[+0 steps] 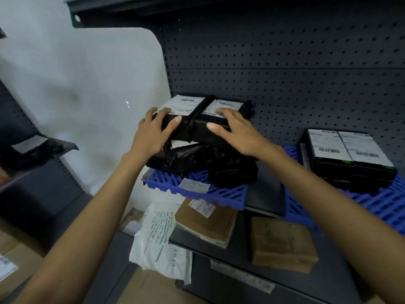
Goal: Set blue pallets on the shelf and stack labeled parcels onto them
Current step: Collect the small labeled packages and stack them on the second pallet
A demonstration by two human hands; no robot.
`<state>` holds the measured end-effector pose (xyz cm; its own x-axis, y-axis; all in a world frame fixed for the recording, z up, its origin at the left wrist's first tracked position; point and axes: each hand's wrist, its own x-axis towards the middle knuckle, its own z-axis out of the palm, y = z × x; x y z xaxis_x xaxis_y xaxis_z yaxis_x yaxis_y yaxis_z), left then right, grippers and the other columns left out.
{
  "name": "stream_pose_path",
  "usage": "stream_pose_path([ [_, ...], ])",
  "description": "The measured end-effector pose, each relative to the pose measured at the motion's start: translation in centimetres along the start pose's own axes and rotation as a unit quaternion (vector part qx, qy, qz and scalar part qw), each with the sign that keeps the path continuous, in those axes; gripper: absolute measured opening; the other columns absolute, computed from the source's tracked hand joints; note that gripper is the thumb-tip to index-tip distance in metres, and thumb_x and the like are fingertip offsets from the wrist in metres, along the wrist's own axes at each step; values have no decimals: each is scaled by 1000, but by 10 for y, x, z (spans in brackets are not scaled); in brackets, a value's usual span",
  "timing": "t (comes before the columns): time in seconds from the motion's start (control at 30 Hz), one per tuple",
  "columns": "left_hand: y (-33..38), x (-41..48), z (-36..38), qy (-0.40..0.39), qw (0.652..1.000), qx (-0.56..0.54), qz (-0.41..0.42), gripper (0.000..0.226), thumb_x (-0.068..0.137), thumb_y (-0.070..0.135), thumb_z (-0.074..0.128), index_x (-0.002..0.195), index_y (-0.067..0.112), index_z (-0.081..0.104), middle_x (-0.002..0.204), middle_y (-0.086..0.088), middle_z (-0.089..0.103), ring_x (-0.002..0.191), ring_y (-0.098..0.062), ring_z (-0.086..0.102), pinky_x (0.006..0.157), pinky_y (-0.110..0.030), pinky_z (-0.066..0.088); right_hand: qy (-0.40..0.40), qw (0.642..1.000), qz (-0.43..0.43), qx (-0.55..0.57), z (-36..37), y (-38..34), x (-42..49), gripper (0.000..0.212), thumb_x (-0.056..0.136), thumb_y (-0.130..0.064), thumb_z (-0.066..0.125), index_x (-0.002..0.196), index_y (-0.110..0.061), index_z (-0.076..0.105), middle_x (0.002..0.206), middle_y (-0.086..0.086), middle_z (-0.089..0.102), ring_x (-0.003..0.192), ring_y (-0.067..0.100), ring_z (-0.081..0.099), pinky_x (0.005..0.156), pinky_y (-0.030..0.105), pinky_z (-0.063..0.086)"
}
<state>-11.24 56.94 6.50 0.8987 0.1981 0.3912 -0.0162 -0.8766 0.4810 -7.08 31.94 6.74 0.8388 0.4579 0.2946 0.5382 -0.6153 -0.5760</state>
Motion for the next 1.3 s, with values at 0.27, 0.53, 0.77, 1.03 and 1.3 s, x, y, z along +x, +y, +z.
stream_pose_path([
  [0.27, 10, 8, 17, 26, 999, -43, 19, 72, 76, 87, 37, 132, 42, 46, 151, 6, 25, 129, -25, 48, 107, -48, 41, 35, 999, -14, 23, 7, 11, 14, 70, 88, -68, 47, 146, -30, 37, 153, -6, 32, 141, 17, 31, 116, 44, 31],
  [0.53, 27, 3, 19, 62, 998, 12, 13, 74, 74, 88, 38, 132, 43, 47, 154, 6, 23, 128, -29, 48, 99, -49, 43, 24, 997, -52, 55, -6, 30, 23, 66, 84, -71, 51, 138, -34, 48, 144, -14, 43, 131, 3, 41, 109, 28, 34],
  [0.77, 48, -10, 27, 88, 993, 82, 10, 67, 79, 78, 43, 134, 39, 47, 155, 1, 22, 123, -33, 51, 91, -50, 48, -11, 994, -97, 49, -26, 54, 22, 43, 92, -37, 58, 134, -30, 51, 143, -11, 46, 133, 6, 42, 113, 40, 35],
  [1.03, 63, -41, 38, 116, 987, 107, 12, 57, 84, 57, 55, 135, 35, 45, 151, -3, 24, 115, -35, 56, 81, -48, 53, -46, 988, -136, 60, -39, 74, 19, 48, 87, -16, 56, 133, -29, 52, 139, -11, 47, 130, 5, 42, 111, 36, 36],
  [1.3, 69, -58, 55, 142, 987, 71, -29, 52, 92, 52, 54, 139, 39, 36, 153, -3, 18, 122, -33, 51, 79, -52, 54, -36, 986, -151, 62, -32, 79, 28, 42, 84, -16, 56, 124, -27, 58, 134, -15, 50, 126, 5, 46, 108, 41, 39],
])
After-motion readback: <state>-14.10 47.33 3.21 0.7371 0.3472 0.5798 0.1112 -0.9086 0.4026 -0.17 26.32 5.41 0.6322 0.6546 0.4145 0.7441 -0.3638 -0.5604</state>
